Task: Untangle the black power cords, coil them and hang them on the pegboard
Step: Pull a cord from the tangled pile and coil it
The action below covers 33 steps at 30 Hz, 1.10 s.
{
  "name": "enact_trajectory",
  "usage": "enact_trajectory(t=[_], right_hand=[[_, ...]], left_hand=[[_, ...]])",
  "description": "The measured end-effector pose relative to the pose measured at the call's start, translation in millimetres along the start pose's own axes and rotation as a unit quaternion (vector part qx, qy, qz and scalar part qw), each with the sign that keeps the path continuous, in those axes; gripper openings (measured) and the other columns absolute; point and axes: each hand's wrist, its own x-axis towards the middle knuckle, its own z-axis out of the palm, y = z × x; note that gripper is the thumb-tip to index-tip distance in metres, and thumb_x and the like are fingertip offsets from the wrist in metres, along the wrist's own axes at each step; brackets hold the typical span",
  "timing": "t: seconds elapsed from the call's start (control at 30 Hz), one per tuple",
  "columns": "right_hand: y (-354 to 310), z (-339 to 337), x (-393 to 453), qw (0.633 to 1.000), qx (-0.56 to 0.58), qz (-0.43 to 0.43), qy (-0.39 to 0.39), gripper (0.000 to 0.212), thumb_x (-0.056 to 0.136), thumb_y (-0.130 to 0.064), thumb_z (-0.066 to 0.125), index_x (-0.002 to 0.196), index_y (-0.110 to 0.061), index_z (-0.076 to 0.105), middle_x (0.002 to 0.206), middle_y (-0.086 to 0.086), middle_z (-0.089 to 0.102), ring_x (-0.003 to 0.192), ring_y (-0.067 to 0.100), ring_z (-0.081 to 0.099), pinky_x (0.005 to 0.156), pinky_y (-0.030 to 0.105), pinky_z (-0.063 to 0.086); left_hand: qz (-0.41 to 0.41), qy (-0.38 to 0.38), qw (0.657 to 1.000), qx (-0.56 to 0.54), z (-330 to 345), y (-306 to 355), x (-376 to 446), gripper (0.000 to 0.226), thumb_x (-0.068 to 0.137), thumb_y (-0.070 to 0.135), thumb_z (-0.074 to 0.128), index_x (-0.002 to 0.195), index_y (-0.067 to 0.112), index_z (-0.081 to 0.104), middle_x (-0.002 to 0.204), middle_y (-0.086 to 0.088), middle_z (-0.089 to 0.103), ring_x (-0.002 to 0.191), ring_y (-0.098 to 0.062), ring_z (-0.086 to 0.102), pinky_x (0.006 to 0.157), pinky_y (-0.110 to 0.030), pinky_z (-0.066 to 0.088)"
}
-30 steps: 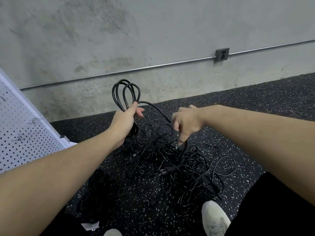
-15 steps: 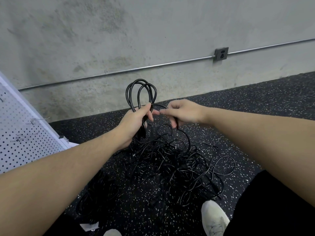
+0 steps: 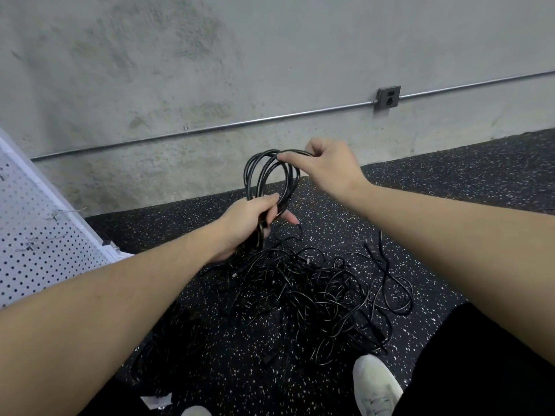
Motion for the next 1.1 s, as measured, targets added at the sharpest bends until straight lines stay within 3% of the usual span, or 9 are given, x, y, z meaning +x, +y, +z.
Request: enact_trajectory(t=[0.17,0.27,0.4,0.47,0.67,0.73,0.9,1.0,1.1], right_hand=[[-10.6,12.1,-2.1,0.998,0.004,0.040,-0.057,0.030,0.102,-0.045,0.054,0.090,-0.019,0.046,0.076,-0.005,0.053,0.064,0.010,0.050,0.057,0.015,0.045],[-11.1,15.8,-3.8,0.981,0.150,0.080,-0.098,0.021,0.106,-0.035,0.049,0.101,-0.016,0.043,0.101,0.010,0.071,0.086,0.023,0.072,0.065,0.031,0.058],[-15.3,19.8,-5.0,0.949,0.271,0.118,-0.111,0.024,0.106,-0.026,0.052,0.123,-0.019,0.036,0.075,0.007,0.062,0.060,0.020,0.064,0.071,0.043,0.056],[-18.9,24.8,-3.1,0.947,0.281,0.120,-0.095,0.020,0.107,-0.023,0.050,0.124,-0.019,0.040,0.068,0.002,0.048,0.051,0.012,0.048,0.060,0.036,0.052],[-26.0,28.3,1.2,0.937,0.312,0.148,-0.055,0.016,0.104,-0.024,0.055,0.120,-0.019,0.052,0.057,-0.008,0.042,0.041,0.005,0.032,0.044,0.023,0.030],[-28.8,27.1,1.5,0.925,0.341,0.158,-0.054,0.007,0.104,-0.021,0.057,0.110,-0.021,0.054,0.047,-0.013,0.040,0.038,0.004,0.029,0.039,0.019,0.025],[-28.4,23.7,2.2,0.905,0.385,0.165,-0.067,0.007,0.104,-0.016,0.055,0.103,-0.021,0.051,0.044,-0.013,0.035,0.037,0.002,0.024,0.033,0.016,0.020],[-24.3,25.2,0.2,0.901,0.393,0.166,-0.076,0.008,0.104,-0.017,0.055,0.104,-0.020,0.048,0.045,-0.013,0.035,0.038,0.002,0.025,0.034,0.016,0.023],[-22.1,24.6,-0.4,0.899,0.398,0.162,-0.084,0.009,0.105,-0.016,0.054,0.104,-0.020,0.045,0.046,-0.012,0.034,0.038,0.003,0.023,0.034,0.016,0.022]], left_hand=[[0.024,-0.021,0.998,-0.050,2.0,3.6,-0.4,0.043,0.108,0.032,0.034,0.070,0.012,0.041,0.119,-0.003,0.075,0.050,-0.016,0.030,0.054,-0.034,0.022],[0.004,-0.038,0.998,-0.052,0.7,0.7,-3.7,0.034,0.096,0.034,0.046,0.070,0.013,0.051,0.089,-0.012,0.071,0.051,-0.021,0.036,0.052,-0.029,0.036],[0.011,-0.036,0.997,-0.067,-0.5,-1.3,-5.7,0.026,0.086,0.035,0.050,0.070,0.015,0.055,0.065,-0.016,0.051,0.050,-0.021,0.041,0.051,-0.028,0.041],[0.021,-0.016,0.998,-0.060,2.8,2.1,-7.7,0.024,0.087,0.030,0.049,0.070,0.014,0.056,0.060,-0.012,0.049,0.050,-0.021,0.046,0.050,-0.028,0.043],[0.059,0.016,0.998,0.010,3.3,10.2,-5.6,0.032,0.059,0.046,0.056,0.068,0.017,0.068,0.093,-0.002,0.062,0.082,-0.022,0.055,0.076,-0.038,0.043],[0.044,0.000,0.999,-0.007,4.4,12.0,-5.2,0.030,0.054,0.041,0.059,0.068,0.017,0.070,0.096,-0.006,0.063,0.080,-0.024,0.053,0.071,-0.036,0.043],[0.023,-0.030,0.998,-0.044,10.5,14.5,-4.5,0.032,0.088,0.016,0.047,0.072,0.018,0.075,0.095,-0.015,0.076,0.082,-0.028,0.060,0.062,-0.030,0.039],[0.015,-0.038,0.997,-0.059,9.2,9.4,-3.8,0.042,0.097,0.013,0.043,0.081,0.024,0.081,0.084,-0.013,0.072,0.099,-0.034,0.064,0.072,-0.033,0.044],[0.027,-0.068,0.995,-0.065,10.9,8.9,-4.4,0.043,0.101,0.010,0.044,0.095,0.027,0.083,0.085,-0.010,0.073,0.086,-0.026,0.067,0.080,-0.037,0.048]])
